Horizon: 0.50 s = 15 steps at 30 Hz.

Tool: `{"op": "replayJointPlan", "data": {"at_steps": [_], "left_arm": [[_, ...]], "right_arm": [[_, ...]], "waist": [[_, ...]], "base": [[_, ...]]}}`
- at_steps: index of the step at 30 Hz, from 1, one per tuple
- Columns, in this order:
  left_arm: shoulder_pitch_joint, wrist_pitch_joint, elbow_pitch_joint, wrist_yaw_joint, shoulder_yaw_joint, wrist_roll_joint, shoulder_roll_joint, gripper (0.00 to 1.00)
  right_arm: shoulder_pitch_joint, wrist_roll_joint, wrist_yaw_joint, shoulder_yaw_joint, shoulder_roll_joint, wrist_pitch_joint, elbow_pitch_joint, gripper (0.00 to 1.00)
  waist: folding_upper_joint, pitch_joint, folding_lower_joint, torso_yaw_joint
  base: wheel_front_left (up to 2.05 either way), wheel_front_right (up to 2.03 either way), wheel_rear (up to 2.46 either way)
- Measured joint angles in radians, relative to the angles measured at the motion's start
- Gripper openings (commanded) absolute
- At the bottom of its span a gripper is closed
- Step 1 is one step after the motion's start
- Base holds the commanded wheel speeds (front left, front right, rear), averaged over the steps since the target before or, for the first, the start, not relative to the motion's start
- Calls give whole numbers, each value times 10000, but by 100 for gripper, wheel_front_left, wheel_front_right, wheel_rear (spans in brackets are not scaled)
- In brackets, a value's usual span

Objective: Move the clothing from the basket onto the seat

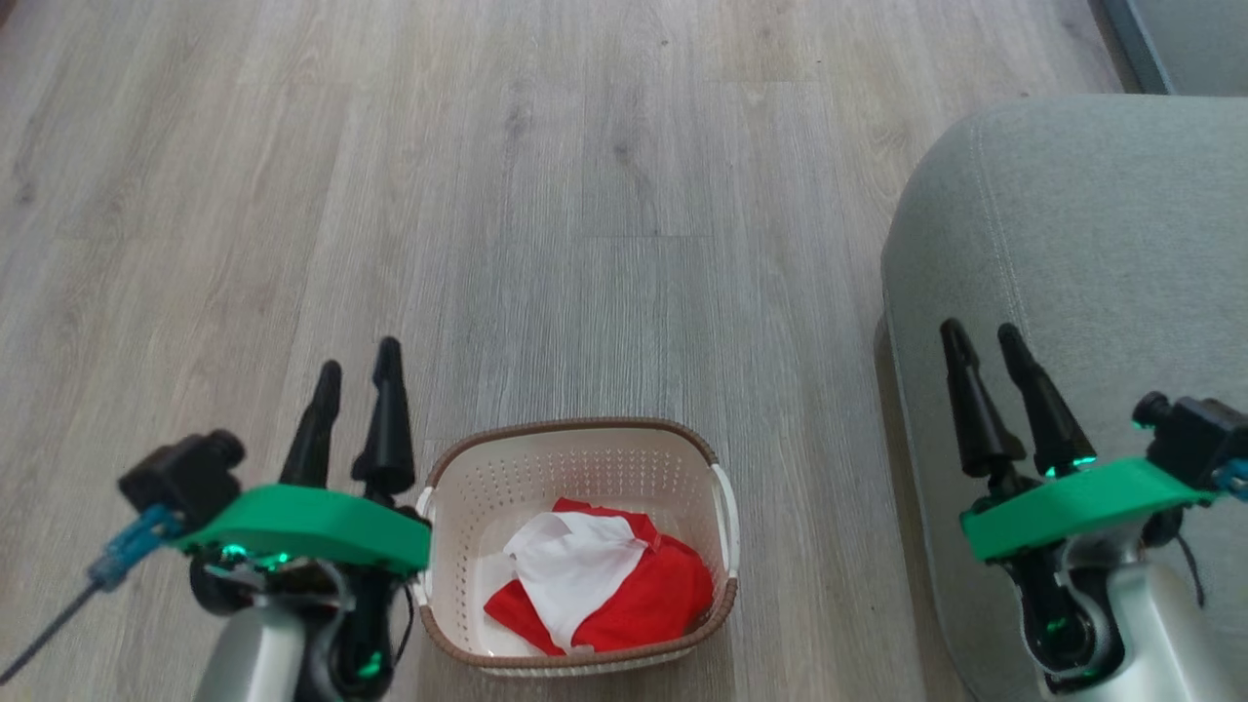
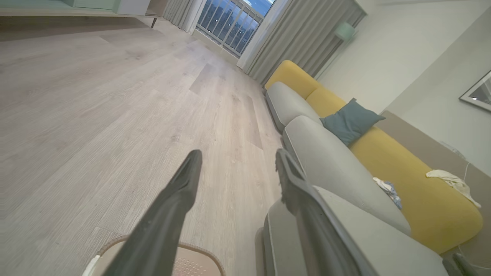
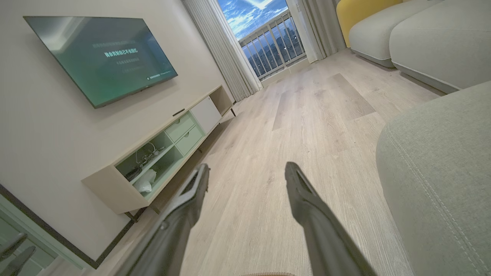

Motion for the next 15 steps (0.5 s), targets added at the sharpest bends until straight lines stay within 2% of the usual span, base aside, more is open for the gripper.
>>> {"op": "replayJointPlan", "data": {"at_steps": [2, 8, 12, 15], "left_arm": [[-1, -19, 17, 132, -176, 134, 67, 100], [-53, -188, 374, 913, -1158, 813, 462, 100], [-74, -286, 420, 1237, -1469, 1160, 546, 100], [-230, -362, 278, 1697, -1507, 1580, 571, 100]], "right_arm": [[6, -61, 0, 29, -17, -52, 86, 100], [5, -589, 0, 303, -50, -174, 382, 100], [4, -895, 0, 334, -48, -355, 460, 100], [2, -1177, 0, 360, -40, -435, 407, 100]], "waist": [[0, -1, 0, 7], [0, -13, 0, 42], [0, -17, 0, 61], [0, -9, 0, 74]], "base": [[0, 0, 0], [0, 0, 0], [0, 0, 0], [0, 0, 0]]}}
